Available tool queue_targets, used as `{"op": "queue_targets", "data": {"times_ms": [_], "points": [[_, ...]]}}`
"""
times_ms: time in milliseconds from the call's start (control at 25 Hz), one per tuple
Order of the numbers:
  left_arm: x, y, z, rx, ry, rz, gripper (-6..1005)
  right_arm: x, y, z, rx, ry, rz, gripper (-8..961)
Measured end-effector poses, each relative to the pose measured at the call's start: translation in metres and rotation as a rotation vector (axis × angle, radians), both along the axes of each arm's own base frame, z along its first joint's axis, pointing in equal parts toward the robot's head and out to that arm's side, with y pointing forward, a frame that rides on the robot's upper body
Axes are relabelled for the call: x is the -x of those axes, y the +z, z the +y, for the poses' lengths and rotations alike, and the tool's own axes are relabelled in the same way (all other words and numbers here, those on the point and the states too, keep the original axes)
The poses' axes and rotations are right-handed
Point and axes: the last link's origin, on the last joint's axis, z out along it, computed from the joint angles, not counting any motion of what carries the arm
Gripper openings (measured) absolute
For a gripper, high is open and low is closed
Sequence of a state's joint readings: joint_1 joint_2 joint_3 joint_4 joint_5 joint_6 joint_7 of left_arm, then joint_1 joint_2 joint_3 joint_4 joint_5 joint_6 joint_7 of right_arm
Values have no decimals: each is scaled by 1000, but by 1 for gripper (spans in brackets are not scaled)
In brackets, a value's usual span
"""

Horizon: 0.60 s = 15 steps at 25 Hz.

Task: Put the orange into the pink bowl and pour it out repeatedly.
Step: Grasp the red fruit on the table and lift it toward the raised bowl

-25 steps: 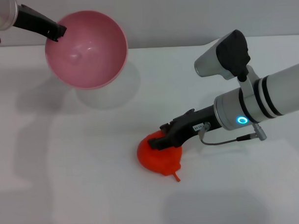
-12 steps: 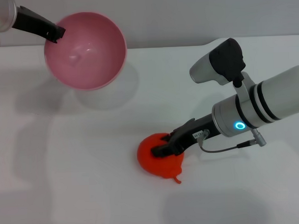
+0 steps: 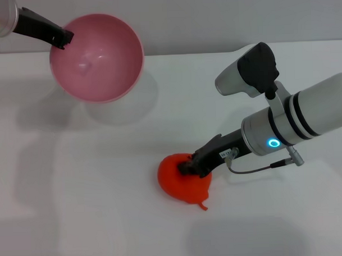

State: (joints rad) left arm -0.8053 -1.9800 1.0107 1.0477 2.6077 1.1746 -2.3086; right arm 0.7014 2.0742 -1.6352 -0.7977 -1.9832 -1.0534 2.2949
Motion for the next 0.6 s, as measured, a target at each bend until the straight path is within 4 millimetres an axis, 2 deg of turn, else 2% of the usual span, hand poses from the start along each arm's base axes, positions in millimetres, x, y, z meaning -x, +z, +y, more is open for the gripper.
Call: {"op": "queue_targets", "data": {"times_ms": [80, 320, 440, 600], "points": [[0, 0, 0, -1, -1, 0, 36, 0, 0, 0, -1, 1, 0, 104], [0, 1, 1, -5, -2, 0, 36, 2, 12, 4, -29, 7, 20, 56], [-1, -1, 0, -3, -2, -4, 36, 1, 36, 10, -88, 4, 49, 49], [-3, -8, -1, 6, -3, -14, 36, -1, 89, 19, -223, 22, 58, 48]]}}
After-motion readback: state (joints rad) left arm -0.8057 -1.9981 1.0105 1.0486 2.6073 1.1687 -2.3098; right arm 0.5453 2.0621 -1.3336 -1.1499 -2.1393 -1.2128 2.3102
